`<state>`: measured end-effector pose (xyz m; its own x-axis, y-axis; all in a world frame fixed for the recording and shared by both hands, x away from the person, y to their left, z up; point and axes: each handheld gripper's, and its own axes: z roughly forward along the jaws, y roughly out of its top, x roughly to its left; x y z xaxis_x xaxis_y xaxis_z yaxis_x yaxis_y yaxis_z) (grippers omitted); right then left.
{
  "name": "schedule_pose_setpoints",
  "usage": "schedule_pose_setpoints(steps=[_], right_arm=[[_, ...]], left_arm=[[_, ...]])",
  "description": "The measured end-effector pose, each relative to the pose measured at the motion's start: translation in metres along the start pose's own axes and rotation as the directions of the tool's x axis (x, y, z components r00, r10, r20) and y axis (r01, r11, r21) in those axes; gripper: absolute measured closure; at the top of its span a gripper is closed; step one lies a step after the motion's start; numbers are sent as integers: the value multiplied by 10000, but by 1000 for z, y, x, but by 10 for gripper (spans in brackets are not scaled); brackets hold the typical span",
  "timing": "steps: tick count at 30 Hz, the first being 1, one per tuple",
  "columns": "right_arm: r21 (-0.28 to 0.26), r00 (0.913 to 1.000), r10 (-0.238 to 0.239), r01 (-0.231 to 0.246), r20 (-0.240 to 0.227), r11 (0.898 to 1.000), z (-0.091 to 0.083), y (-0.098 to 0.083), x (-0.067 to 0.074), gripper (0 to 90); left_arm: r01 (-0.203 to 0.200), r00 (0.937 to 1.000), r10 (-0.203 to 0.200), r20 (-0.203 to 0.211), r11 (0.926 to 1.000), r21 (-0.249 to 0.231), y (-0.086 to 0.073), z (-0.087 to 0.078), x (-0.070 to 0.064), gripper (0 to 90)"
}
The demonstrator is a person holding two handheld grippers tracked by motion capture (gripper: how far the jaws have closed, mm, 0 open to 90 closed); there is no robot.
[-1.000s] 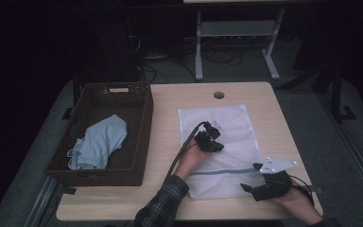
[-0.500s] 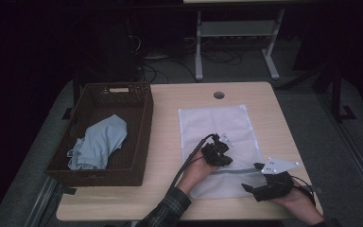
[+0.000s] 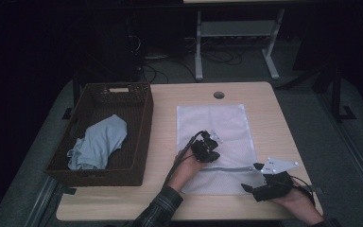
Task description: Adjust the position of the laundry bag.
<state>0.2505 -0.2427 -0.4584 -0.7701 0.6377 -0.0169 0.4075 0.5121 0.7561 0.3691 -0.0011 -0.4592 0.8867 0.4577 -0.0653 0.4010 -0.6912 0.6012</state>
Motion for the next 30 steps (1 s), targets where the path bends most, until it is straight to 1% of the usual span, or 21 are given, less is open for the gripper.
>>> schedule_pose_setpoints(steps=[1, 4, 5, 8, 9, 11, 13, 15, 16, 18, 19, 20, 21, 22, 23, 24, 26, 27, 28, 29, 30], right_arm=[[0, 10000, 0, 0, 0, 10000, 0, 0, 0, 117], [-1, 10000, 12, -12, -2, 10000, 0, 0, 0, 117], [5, 10000, 17, -17, -13, 10000, 0, 0, 0, 118], [19, 10000, 9, -9, -37, 10000, 0, 0, 0, 118], [19, 10000, 14, -14, -41, 10000, 1, 0, 0, 117], [-2, 10000, -9, 9, -52, 10000, 0, 0, 0, 117], [-9, 10000, -20, 20, -65, 10000, 0, 0, 0, 117], [1, 10000, 1, -1, -77, 10000, 0, -1, 0, 117], [-8, 10000, 0, 0, -80, 10000, 0, -1, 0, 117], [-11, 10000, 6, -6, -74, 10000, 0, -1, 0, 117], [-3, 10000, -9, 9, -71, 10000, 0, -1, 0, 117], [-3, 10000, -9, 9, -71, 10000, 0, -1, 0, 117], [-12, 10000, 3, -3, -70, 10000, 0, -1, -1, 117], [3, 10000, 2, -2, -54, 10000, 0, -1, -1, 117], [3, 10000, 2, -2, -54, 10000, 0, -1, -1, 117], [2, 10000, 9, -9, -41, 10000, -1, -1, -1, 117], [1, 10000, 6, -6, -15, 10000, -1, -2, -2, 117], [18, 10000, 68, -68, 6, 10000, -1, -2, -2, 117], [18, 10000, 68, -68, 6, 10000, -1, -2, -2, 117], [13, 10000, 65, -65, 13, 10000, -1, -2, -2, 116], [9, 10000, 38, -38, 27, 10000, -2, -2, -3, 117]], left_arm=[[0, 10000, 0, 0, 10000, 0, 0, 0, 0, 900], [93, 9999, -93, -117, 10000, 34, -2, -2, 7, 900], [194, 9998, -194, -102, 9998, -10, -2, -2, 8, 900], [176, 9998, -176, -43, 9998, -39, -2, -2, 10, 900], [158, 9999, -158, 0, 9998, -86, -2, -2, 9, 900], [249, 9994, -239, 266, 9990, -361, -2, -4, 9, 899], [178, 9994, -161, 313, 9983, -548, -2, -9, 8, 898], [188, 9985, -147, 535, 9968, -777, -3, -15, 8, 897], [151, 9983, -103, 570, 9962, -857, -4, -18, 7, 868], [155, 9978, -92, 651, 9951, -972, -7, -25, 6, 856], [117, 9982, -56, 591, 9946, -1030, -9, -30, 5, 794], [78, 9986, -23, 530, 9945, -1041, -11, -33, 5, 794], [112, 9986, -55, 517, 9939, -1098, -13, -38, 5, 763], [186, 9983, -121, 566, 9931, -1161, -16, -42, 5, 714], [228, 9983, -161, 555, 9923, -1217, -19, -46, 5, 714], [269, 9987, -212, 468, 9916, -1263, -22, -51, 4, 683], [359, 9984, -299, 489, 9914, -1256, -28, -56, 4, 626], [434, 9983, -380, 434, 9904, -1311, -34, -62, 3, 564], [434, 9983, -380, 434, 9904, -1311, -34, -62, 3, 541], [446, 9984, -394, 417, 9902, -1326, -38, -65, 2, 541], [449, 9985, -403, 370, 9897, -1356, -41, -67, 2, 485]])
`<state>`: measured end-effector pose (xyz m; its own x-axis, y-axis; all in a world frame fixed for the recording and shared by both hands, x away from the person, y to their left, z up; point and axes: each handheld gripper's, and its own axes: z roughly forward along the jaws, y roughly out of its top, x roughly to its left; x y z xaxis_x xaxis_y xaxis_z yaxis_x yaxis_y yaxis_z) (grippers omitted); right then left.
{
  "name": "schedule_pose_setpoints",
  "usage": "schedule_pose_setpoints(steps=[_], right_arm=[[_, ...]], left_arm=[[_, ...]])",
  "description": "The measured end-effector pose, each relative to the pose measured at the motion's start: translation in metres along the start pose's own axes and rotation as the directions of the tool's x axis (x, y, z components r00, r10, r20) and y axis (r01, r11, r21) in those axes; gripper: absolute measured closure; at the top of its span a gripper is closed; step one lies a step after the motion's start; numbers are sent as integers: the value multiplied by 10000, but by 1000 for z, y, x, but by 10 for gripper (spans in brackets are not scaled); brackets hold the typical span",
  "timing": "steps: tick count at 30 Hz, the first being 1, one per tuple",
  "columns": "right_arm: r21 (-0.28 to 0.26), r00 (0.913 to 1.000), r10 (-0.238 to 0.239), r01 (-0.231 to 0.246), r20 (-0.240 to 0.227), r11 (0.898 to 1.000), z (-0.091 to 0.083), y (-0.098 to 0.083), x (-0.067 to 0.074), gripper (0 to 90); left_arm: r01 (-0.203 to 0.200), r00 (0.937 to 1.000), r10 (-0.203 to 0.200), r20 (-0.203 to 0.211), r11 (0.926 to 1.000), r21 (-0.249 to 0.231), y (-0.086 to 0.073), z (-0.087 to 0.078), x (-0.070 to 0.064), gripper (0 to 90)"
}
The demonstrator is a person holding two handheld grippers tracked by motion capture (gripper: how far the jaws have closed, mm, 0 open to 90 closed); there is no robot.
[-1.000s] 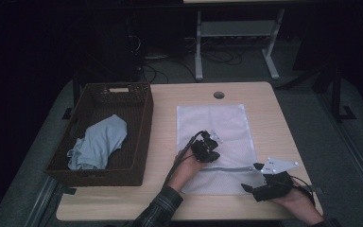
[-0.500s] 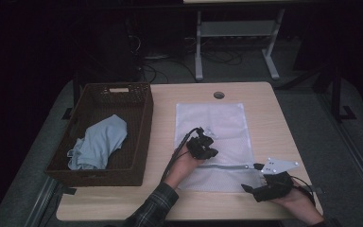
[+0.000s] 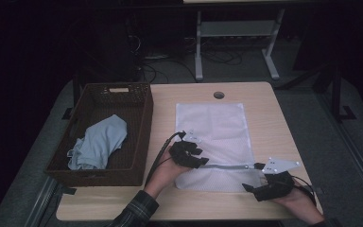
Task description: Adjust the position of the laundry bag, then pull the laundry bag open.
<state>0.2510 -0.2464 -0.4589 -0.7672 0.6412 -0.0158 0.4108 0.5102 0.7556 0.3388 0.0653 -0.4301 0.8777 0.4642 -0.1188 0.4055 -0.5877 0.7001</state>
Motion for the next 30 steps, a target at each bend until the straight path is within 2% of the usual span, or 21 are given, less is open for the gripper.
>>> schedule_pose_setpoints(steps=[8, 13, 17, 21, 22, 25, 30], right_arm=[[-5, 10000, -6, 6, 63, 10000, -1, -1, -2, 116], [21, 9999, 13, -13, 147, 10000, -1, -1, -4, 116], [17, 9996, 150, -151, 231, 9999, -4, -1, -8, 123], [56, 9996, 170, -171, 211, 9998, -10, -2, -23, 139], [56, 9996, 170, -171, 211, 9998, -10, -2, -23, 139], [173, 9994, 189, -194, 278, 9997, -12, -4, -37, 138], [324, 9999, 88, -86, -74, 9994, -13, -7, -49, 149]], left_arm=[[-42, 9992, 36, -391, 9999, -156, -23, -20, -9, 377], [-167, 9984, 170, -536, 9998, 75, -33, -24, -12, 360], [-240, 9984, 250, -504, 9995, 191, -34, -22, -13, 360], [-384, 9977, 401, -546, 9988, 305, -35, -20, -14, 360], [-409, 9975, 426, -564, 9987, 310, -35, -20, -14, 360], [-392, 9976, 404, -564, 9990, 219, -35, -22, -14, 360], [-432, 9976, 440, -538, 9989, 166, -35, -24, -13, 354]])
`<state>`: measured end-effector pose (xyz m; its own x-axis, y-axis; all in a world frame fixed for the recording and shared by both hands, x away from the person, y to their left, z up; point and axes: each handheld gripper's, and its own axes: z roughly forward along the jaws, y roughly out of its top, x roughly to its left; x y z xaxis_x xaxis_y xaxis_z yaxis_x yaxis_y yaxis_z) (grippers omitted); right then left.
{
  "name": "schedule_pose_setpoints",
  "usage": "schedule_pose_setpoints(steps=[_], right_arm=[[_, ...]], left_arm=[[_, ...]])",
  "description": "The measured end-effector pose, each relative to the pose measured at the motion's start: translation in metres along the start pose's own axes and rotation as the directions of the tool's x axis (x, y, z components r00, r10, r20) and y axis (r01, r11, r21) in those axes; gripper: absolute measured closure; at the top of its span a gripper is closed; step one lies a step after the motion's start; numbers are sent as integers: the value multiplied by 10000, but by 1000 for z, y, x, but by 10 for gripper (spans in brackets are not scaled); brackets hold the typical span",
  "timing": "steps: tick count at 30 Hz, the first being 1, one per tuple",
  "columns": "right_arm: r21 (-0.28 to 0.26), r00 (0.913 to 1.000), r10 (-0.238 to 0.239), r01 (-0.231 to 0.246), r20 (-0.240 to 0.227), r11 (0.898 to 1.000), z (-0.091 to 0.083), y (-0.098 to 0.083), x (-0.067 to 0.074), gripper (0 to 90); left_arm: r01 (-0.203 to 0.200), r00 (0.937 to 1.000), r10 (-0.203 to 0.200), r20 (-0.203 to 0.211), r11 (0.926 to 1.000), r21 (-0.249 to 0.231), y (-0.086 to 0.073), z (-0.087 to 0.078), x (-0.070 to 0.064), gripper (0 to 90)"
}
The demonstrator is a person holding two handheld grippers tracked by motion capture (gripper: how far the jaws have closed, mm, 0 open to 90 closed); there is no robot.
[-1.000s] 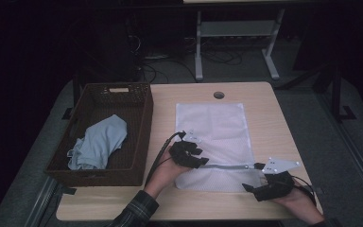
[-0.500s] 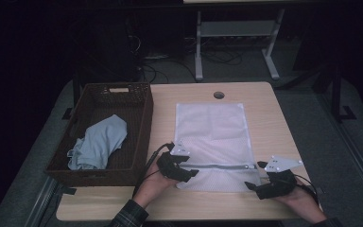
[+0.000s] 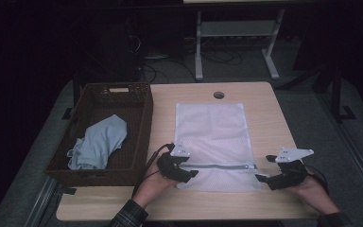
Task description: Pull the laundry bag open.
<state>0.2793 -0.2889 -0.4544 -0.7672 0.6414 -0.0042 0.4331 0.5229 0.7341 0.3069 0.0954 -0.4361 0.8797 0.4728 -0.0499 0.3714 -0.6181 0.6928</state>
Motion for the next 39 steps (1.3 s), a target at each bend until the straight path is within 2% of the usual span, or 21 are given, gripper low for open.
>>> schedule_pose_setpoints(steps=[10, 17, 20, 25, 26, 27, 29, 30, 35, 39], right_arm=[[227, 9978, -352, 365, -569, 9991, 11, 1, -14, 244], [346, 9915, -771, 811, -1052, 9961, 19, 6, -18, 379], [364, 9901, -914, 958, -1065, 9947, 18, 6, -18, 476], [435, 9875, -893, 956, -1296, 9945, 16, 6, -18, 611], [422, 9871, -899, 962, -1327, 9945, 16, 6, -18, 657], [462, 9866, -873, 945, -1377, 9945, 14, 6, -18, 747], [465, 9866, -835, 908, -1403, 9948, 13, 6, -18, 779], [483, 9855, -750, 832, -1523, 9954, 12, 6, -20, 863], [780, 9855, -624, 754, -1577, 9941, 16, 7, -20, 893], [687, 9834, -775, 897, -1639, 9936, 19, 12, -16, 893]], left_arm=[[-327, 9993, 328, 175, 9994, -78, -5, -3, -3, 288], [-379, 9992, 379, 135, 9993, -62, -6, -2, -3, 288], [-382, 9992, 383, 107, 9993, -44, -6, -3, -3, 289], [-367, 9993, 368, 100, 9993, -43, -6, -2, -3, 289], [-368, 9993, 369, 106, 9993, -39, -6, -2, -2, 289], [-368, 9993, 369, 100, 9993, -43, -6, -3, -2, 289], [-347, 9993, 348, 99, 9994, -55, -6, -3, -2, 289], [-353, 9993, 354, 87, 9994, -46, -6, -3, -2, 289], [-325, 9995, 326, 62, 9995, -57, -6, -4, -1, 289], [-320, 9995, 320, 46, 9995, -75, -5, -4, -2, 289]])
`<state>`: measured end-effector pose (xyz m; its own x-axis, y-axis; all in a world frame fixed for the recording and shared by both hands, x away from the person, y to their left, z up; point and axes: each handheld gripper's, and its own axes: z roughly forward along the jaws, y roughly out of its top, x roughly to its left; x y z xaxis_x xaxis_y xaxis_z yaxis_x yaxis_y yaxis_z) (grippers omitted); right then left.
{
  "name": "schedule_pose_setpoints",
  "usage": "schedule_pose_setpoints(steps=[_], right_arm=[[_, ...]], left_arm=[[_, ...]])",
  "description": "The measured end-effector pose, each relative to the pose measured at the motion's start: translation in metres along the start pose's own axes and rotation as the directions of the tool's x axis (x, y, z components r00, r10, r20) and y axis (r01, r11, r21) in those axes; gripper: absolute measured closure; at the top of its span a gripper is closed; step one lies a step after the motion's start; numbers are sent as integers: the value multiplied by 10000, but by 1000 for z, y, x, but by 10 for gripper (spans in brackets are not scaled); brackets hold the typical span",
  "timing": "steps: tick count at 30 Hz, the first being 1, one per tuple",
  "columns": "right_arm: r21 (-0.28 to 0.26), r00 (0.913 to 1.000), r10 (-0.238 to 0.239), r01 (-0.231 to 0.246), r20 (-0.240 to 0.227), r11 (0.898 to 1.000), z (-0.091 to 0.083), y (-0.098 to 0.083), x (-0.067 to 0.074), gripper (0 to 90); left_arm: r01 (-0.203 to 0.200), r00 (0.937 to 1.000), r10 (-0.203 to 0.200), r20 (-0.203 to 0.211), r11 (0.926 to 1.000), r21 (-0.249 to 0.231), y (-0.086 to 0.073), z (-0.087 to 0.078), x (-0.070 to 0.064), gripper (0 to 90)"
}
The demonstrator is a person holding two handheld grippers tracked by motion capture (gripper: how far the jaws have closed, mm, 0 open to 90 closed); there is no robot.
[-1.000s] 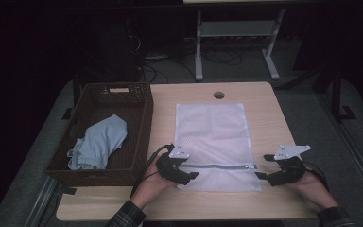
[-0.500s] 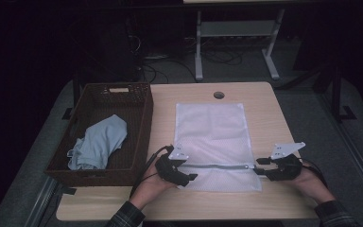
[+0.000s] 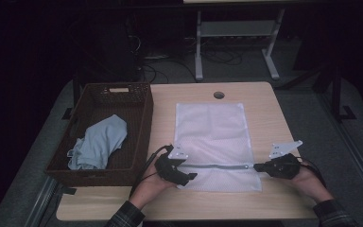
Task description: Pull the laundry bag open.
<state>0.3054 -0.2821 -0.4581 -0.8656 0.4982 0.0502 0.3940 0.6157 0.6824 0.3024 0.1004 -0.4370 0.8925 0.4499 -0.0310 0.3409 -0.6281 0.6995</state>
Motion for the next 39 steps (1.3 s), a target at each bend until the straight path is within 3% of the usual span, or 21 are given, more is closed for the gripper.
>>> schedule_pose_setpoints(steps=[9, 15, 22, 28, 30, 39], right_arm=[[-3, 9987, -480, 480, -172, 9988, 13, 21, 9, 889], [59, 9998, -189, 189, 16, 9998, 10, 11, -4, 572], [325, 9998, -218, 217, 24, 9992, 9, -1, -11, 429], [60, 9981, -585, 586, -166, 9983, 12, 1, -9, 442], [289, 9974, -707, 711, -145, 9971, 15, 0, -8, 495], [-125, 9984, -438, 434, -353, 9990, 15, -4, -7, 741]], left_arm=[[-49, 10000, 48, 51, 10000, 43, -1, 1, -1, 289], [-68, 9999, 67, 101, 10000, 67, 0, 2, -1, 289], [-94, 9999, 92, 132, 9999, 89, -1, 2, -1, 290], [-95, 9999, 93, 131, 9999, 112, -1, 2, -1, 289], [-109, 9999, 108, 132, 9999, 127, -1, 3, -1, 289], [-8, 9999, 7, 139, 10000, 81, -1, 3, 1, 289]])
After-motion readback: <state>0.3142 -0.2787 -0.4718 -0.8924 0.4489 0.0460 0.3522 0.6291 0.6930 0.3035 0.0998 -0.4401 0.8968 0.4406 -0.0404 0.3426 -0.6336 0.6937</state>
